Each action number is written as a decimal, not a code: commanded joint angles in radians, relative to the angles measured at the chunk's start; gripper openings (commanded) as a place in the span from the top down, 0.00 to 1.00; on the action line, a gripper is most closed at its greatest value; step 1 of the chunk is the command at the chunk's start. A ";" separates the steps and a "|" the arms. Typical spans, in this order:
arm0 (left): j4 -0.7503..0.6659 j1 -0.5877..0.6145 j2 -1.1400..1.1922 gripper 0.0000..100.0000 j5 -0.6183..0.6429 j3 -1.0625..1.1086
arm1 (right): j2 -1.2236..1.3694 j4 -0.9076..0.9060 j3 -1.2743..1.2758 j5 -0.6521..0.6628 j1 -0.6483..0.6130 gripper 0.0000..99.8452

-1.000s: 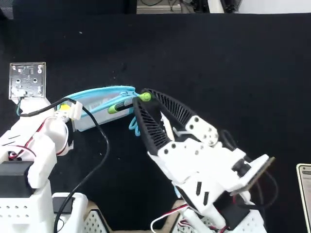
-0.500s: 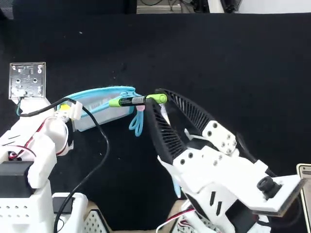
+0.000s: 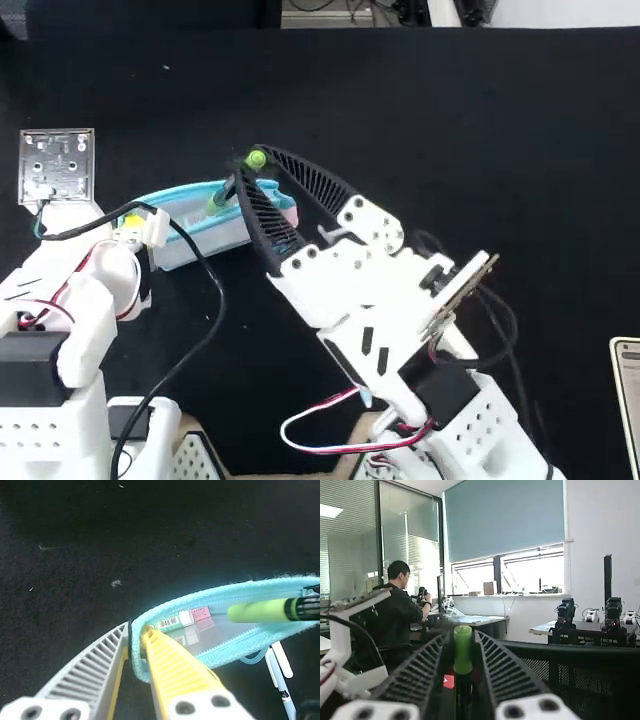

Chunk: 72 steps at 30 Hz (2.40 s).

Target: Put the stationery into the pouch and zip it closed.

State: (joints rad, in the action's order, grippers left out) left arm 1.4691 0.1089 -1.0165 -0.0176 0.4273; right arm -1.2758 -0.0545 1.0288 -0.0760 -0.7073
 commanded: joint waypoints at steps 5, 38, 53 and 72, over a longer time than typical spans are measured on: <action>0.002 -0.001 0.006 0.97 -0.009 0.047 | -0.021 -0.064 0.091 -0.005 -0.011 0.99; 0.002 -0.001 0.006 0.97 -0.009 0.047 | 0.684 -1.014 -0.387 -0.012 0.529 0.82; 0.002 -0.001 0.006 0.97 -0.009 0.047 | 1.514 -0.945 -0.802 -0.098 0.434 0.82; 0.002 -0.001 0.006 0.97 -0.009 0.047 | 1.682 -1.226 -1.055 0.175 0.720 0.99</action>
State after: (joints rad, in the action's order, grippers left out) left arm 1.4691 0.1089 -1.0165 -0.0176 0.4273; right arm 0.4565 -1.1945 0.0376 0.0238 -0.0690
